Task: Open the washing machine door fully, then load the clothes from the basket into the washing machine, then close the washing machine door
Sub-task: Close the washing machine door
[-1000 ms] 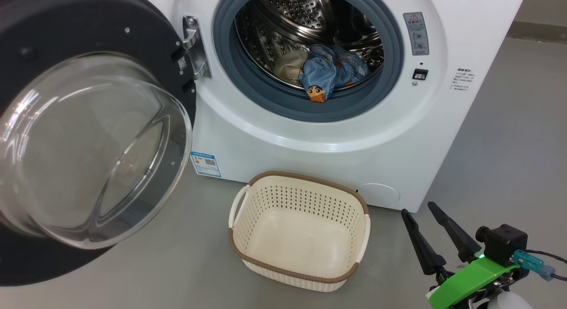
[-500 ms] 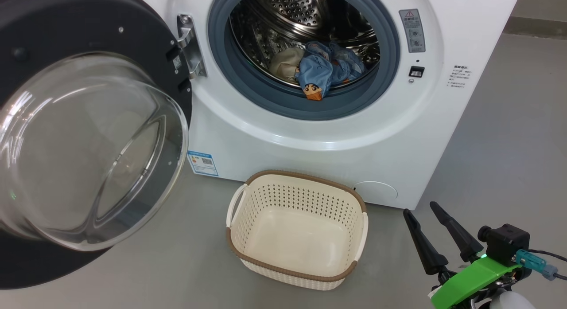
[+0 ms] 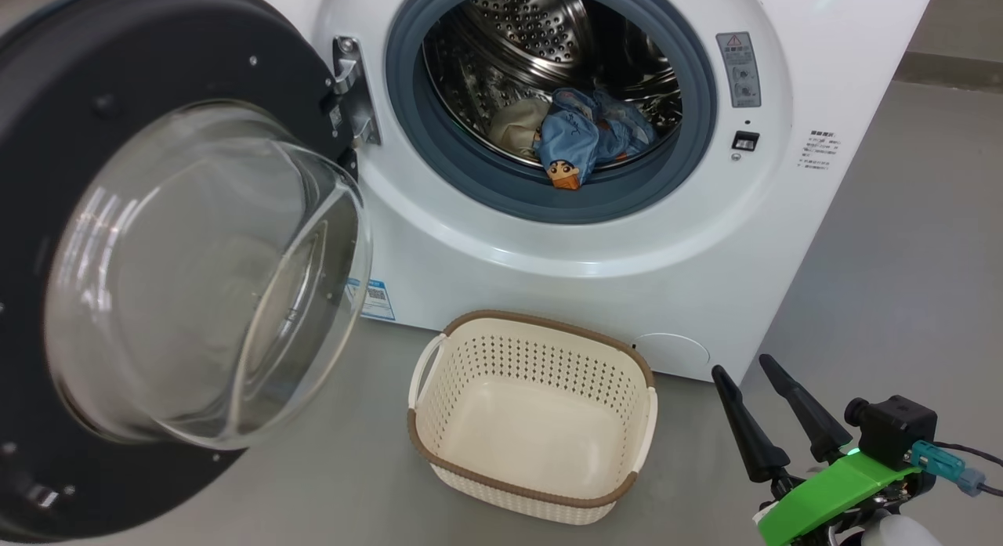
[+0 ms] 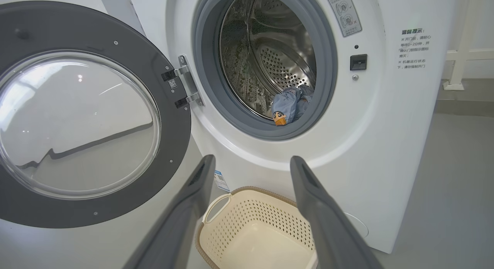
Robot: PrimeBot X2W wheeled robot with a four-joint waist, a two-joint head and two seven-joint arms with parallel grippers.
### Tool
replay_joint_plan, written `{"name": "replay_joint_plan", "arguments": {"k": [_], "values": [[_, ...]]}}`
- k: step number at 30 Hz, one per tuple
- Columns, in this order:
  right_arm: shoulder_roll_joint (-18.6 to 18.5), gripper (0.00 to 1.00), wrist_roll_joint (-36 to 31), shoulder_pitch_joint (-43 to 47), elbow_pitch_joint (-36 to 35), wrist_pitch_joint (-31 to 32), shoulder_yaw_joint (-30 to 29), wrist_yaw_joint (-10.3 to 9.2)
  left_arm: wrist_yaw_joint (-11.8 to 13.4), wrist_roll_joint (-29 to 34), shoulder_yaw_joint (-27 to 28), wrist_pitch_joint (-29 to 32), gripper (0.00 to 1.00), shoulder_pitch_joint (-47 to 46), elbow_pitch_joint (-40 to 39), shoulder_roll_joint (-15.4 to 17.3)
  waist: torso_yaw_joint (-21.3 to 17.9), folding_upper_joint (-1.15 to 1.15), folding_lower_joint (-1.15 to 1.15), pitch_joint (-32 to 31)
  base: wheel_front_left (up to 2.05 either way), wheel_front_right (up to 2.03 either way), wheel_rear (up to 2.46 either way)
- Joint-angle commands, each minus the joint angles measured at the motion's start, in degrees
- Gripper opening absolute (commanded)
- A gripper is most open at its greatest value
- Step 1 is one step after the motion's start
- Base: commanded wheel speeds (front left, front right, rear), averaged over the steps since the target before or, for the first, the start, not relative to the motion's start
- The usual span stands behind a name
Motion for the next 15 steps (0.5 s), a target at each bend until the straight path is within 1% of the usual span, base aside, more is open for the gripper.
{"name": "replay_joint_plan", "arguments": {"k": [1,3,8,12,15], "values": [[-0.13,1.00,-0.32,-0.39,-1.22,-0.27,0.60,0.09,-0.57,-0.71,-0.11,2.32,0.00,0.27,-2.25,1.29,0.17,0.00,0.00,-0.28,0.00,0.00,0.00],[0.32,1.00,-0.31,-0.23,-1.31,-0.27,0.41,0.09,-0.56,-2.04,-0.69,5.80,0.00,1.74,-4.80,0.97,0.22,0.00,0.00,-0.59,0.00,0.00,0.00],[1.41,1.00,-0.43,0.24,-1.31,-0.27,-0.04,0.09,0.00,-5.03,-2.09,13.29,0.00,7.29,-14.53,-0.29,0.23,0.00,0.00,-1.27,0.00,0.00,0.00],[2.01,1.00,-0.51,0.40,-1.37,-0.27,-0.41,0.09,2.77,-8.27,-2.31,17.35,0.00,10.96,-23.23,-2.29,0.11,0.00,0.00,-1.48,0.00,0.00,0.00],[2.43,1.00,-0.52,0.34,-1.29,-0.27,-0.47,0.09,5.09,-9.70,-2.73,18.82,0.00,12.59,-29.06,-3.73,-0.08,0.00,0.00,-1.66,0.00,0.00,0.00]]}}
